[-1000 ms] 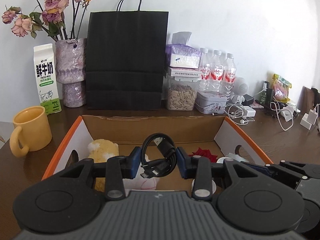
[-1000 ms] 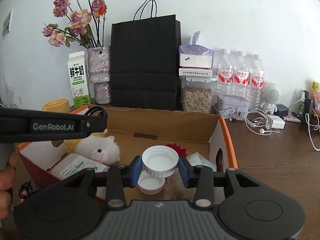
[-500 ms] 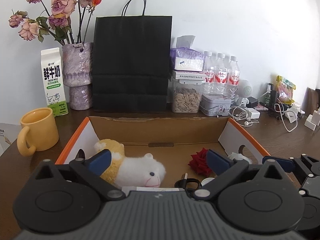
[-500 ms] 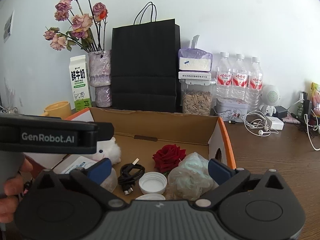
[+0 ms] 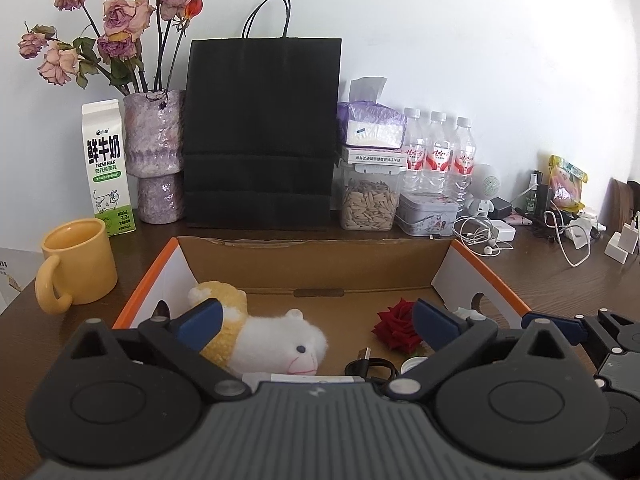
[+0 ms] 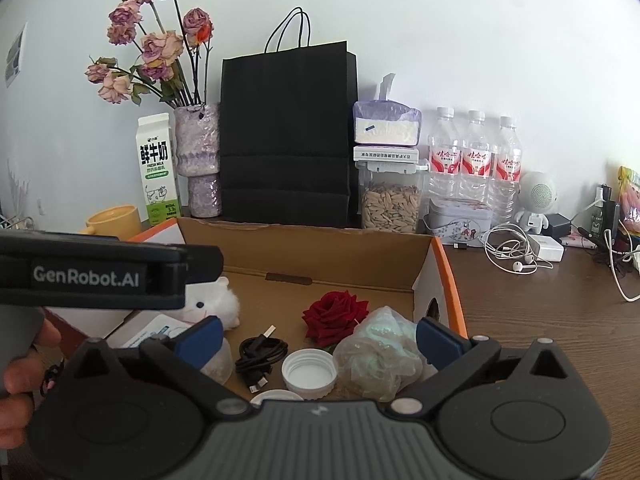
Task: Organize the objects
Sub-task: 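Withdraw both grippers from the box back over the table, then grasp the navy zip pouch with the right gripper, then carry the navy pouch into the cardboard box and open the right gripper, then withdraw both grippers from the box back over the table, then grasp the lavender cloth bag with the right gripper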
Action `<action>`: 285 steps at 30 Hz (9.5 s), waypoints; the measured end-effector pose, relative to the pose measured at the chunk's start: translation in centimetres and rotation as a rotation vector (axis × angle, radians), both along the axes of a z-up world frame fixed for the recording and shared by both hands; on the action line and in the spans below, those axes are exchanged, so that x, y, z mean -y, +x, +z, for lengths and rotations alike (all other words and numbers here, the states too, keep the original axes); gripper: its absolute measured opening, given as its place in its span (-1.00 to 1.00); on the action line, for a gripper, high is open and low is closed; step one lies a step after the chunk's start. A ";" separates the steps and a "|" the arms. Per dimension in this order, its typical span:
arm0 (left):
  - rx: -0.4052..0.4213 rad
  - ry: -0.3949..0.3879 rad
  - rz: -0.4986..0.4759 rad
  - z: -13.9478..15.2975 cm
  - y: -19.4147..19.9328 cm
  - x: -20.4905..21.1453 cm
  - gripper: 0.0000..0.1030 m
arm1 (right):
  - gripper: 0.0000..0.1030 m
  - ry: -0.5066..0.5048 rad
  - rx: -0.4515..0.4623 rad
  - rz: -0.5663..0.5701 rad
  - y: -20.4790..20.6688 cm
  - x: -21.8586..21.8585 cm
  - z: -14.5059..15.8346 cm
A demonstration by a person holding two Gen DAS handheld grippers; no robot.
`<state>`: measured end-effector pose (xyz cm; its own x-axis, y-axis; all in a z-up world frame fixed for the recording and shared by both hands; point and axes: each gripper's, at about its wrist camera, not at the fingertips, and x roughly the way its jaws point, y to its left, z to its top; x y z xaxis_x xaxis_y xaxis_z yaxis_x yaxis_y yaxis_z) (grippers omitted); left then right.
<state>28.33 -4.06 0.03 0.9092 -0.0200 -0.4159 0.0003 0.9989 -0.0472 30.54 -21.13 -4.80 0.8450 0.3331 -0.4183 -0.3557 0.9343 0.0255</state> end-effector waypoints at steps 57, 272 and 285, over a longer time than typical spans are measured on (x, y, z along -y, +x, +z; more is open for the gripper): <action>-0.083 0.006 0.076 -2.4 -17.4 -7.9 1.00 | 1.00 0.015 -0.135 0.069 -15.5 2.1 -0.6; 0.010 -0.015 0.047 0.7 -13.7 -4.2 1.00 | 1.00 -0.008 -0.086 0.057 -12.2 0.5 0.5; -0.080 -0.060 0.031 -2.3 -18.2 -4.3 1.00 | 1.00 0.017 -0.190 0.059 -15.9 1.3 -2.1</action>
